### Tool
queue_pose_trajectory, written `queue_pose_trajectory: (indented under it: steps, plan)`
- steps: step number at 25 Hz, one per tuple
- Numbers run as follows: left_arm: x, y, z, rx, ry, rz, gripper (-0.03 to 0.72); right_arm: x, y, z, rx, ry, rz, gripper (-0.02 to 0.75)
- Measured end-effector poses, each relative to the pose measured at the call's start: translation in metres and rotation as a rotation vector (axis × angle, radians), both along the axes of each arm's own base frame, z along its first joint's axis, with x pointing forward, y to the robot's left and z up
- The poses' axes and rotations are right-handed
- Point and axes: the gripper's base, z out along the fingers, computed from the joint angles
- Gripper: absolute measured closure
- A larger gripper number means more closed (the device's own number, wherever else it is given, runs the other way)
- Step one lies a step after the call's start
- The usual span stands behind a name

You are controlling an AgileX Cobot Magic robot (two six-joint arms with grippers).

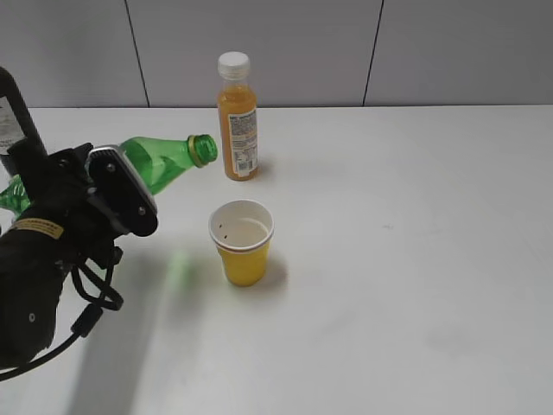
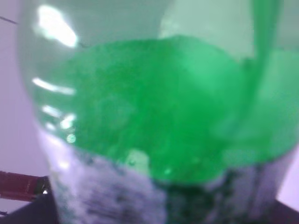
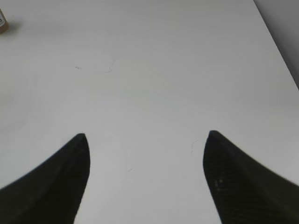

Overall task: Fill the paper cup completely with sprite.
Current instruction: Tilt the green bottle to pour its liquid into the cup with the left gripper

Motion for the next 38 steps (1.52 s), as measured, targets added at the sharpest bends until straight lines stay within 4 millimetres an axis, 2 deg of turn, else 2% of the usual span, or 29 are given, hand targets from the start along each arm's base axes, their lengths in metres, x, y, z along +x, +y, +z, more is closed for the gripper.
queue_pose_trajectory:
  steps: [13, 38]
  plan:
    - [-0.0030, 0.0007, -0.0018, 0.149, 0.025, -0.035, 0.233, 0.0000, 0.0000, -0.0001, 0.000, 0.001, 0.000, 0.154]
    - [-0.0025, 0.0022, -0.0019, 0.239, 0.036, -0.050, 0.233, 0.0000, 0.0000, -0.0001, 0.000, 0.001, 0.000, 0.154]
